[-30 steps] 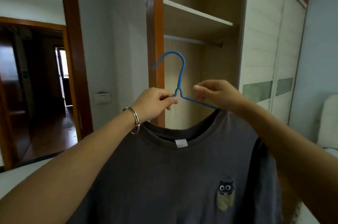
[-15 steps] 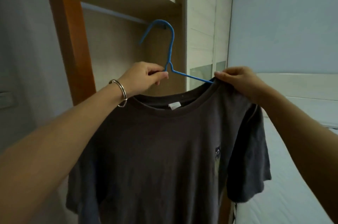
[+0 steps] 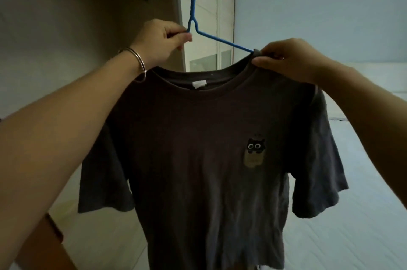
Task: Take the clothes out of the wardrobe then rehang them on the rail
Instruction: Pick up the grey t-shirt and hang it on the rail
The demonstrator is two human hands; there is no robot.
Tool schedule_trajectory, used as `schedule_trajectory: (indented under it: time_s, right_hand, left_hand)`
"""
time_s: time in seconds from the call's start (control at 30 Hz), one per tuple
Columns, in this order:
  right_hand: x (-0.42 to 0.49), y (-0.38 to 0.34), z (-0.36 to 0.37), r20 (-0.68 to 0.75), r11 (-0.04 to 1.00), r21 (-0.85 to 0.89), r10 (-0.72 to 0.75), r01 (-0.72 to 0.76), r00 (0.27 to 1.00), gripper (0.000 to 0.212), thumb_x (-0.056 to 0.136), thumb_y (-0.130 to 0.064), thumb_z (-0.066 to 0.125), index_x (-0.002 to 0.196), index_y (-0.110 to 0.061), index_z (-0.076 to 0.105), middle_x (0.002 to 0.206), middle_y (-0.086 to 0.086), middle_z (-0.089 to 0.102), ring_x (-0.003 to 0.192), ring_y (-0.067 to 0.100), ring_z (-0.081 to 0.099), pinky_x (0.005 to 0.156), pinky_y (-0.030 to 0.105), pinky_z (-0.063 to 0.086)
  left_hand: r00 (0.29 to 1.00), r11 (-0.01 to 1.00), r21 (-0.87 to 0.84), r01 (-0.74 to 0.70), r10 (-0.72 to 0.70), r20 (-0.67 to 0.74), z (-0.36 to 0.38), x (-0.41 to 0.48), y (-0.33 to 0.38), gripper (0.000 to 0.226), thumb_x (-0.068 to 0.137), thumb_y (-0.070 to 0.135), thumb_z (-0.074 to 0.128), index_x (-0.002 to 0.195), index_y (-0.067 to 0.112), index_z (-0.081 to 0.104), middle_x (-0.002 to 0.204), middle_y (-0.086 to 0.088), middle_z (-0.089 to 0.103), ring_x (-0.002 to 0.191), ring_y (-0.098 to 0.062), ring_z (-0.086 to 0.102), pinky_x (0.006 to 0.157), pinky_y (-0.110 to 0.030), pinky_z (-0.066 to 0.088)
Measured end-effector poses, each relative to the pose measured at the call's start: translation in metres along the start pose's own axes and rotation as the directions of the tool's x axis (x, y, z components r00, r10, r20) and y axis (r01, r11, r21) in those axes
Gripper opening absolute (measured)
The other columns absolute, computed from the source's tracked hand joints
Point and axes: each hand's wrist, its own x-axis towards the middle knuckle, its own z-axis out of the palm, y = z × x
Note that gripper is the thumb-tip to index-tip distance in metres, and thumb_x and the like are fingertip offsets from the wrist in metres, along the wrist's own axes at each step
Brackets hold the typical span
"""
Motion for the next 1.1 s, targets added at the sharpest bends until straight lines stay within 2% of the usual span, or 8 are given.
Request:
schedule_trajectory:
  time_s: [0.13,0.43,0.57,0.7,0.77,0.83,0.97,1.1]
  right_hand:
    - [0.021,-0.013,0.014,-0.029,0.999,-0.018,0.039,-0.040,0.999,0.036,0.092,-0.038,0.049,0.110,-0.011,0.065,0.109,0.016,0.064,0.102,0.028,0.056,0.088,0.034,0.042]
    - [0.088,-0.047,0.035,0.150,0.998,-0.003,0.067,-0.067,0.986,0.028,0.090,-0.038,0.053,0.099,-0.018,0.070,0.090,0.003,0.066,0.088,0.017,0.059,0.073,0.026,0.044]
    - [0.117,-0.056,0.046,0.215,0.982,0.174,0.041,-0.080,0.976,0.019,0.090,-0.039,0.052,0.082,-0.028,0.066,0.081,-0.006,0.064,0.081,0.009,0.059,0.075,0.021,0.047]
    - [0.156,-0.064,0.067,0.160,0.969,0.243,0.003,-0.042,0.987,0.018,0.090,-0.038,0.053,0.078,-0.030,0.064,0.077,-0.009,0.062,0.076,0.006,0.057,0.067,0.017,0.044]
    - [0.178,-0.064,0.078,0.157,0.965,0.260,-0.007,-0.034,0.988,0.019,0.090,-0.038,0.053,0.080,-0.027,0.065,0.078,-0.007,0.063,0.077,0.008,0.057,0.071,0.020,0.046]
    - [0.201,-0.062,0.088,0.180,0.946,0.322,-0.017,-0.042,0.984,0.021,0.090,-0.038,0.052,0.079,-0.027,0.066,0.083,-0.003,0.065,0.081,0.010,0.060,0.081,0.026,0.049]
    - [0.247,-0.060,0.113,0.204,0.910,0.414,-0.096,0.003,0.974,0.030,0.088,-0.040,0.054,0.089,-0.016,0.072,0.091,0.009,0.070,0.086,0.020,0.066,0.083,0.036,0.052]
    - [0.295,-0.064,0.144,0.257,0.832,0.552,-0.227,0.050,0.939,0.028,0.086,-0.039,0.059,0.085,-0.015,0.073,0.079,0.005,0.071,0.072,0.016,0.065,0.074,0.031,0.054]
  left_hand:
    - [1.000,0.996,-0.086,-0.031,0.032,0.001,0.007,0.028,-0.034,0.029,0.090,0.023,0.056,0.112,0.007,0.065,0.071,0.011,0.056,0.065,0.003,0.050,0.066,-0.009,0.040]
    - [0.983,0.972,-0.231,-0.052,0.009,-0.181,0.015,0.073,-0.115,0.024,0.088,0.018,0.058,0.103,0.003,0.069,0.065,0.013,0.056,0.056,0.012,0.054,0.060,0.000,0.037]
    - [0.968,0.968,-0.246,-0.053,-0.011,-0.250,0.011,0.089,-0.139,0.027,0.088,0.017,0.058,0.107,0.001,0.067,0.083,-0.007,0.066,0.076,-0.010,0.059,0.074,-0.015,0.045]
    - [0.875,0.991,0.065,-0.119,0.136,-0.465,0.011,0.105,-0.163,0.032,0.087,0.016,0.058,0.116,0.003,0.061,0.117,-0.020,0.055,0.109,-0.025,0.050,0.096,-0.032,0.043]
    - [0.819,0.972,0.155,-0.179,0.235,-0.524,0.018,0.100,-0.174,0.035,0.088,0.024,0.050,0.114,0.003,0.060,0.116,-0.019,0.053,0.109,-0.015,0.046,0.094,-0.023,0.037]
    - [0.860,0.963,0.132,-0.236,0.270,-0.433,0.035,0.090,-0.184,0.044,0.088,0.034,0.039,0.108,0.004,0.063,0.109,-0.013,0.060,0.103,-0.008,0.048,0.091,-0.019,0.037]
    - [0.958,0.988,-0.143,-0.055,0.011,-0.286,0.057,0.106,-0.187,0.040,0.091,0.046,0.038,0.105,0.019,0.063,0.101,0.006,0.066,0.095,-0.005,0.059,0.088,-0.020,0.044]
    - [0.838,0.781,-0.590,0.205,-0.451,-0.307,0.034,0.162,-0.188,0.032,0.095,0.031,0.041,0.074,0.015,0.059,0.076,-0.001,0.065,0.075,-0.014,0.063,0.082,-0.028,0.048]
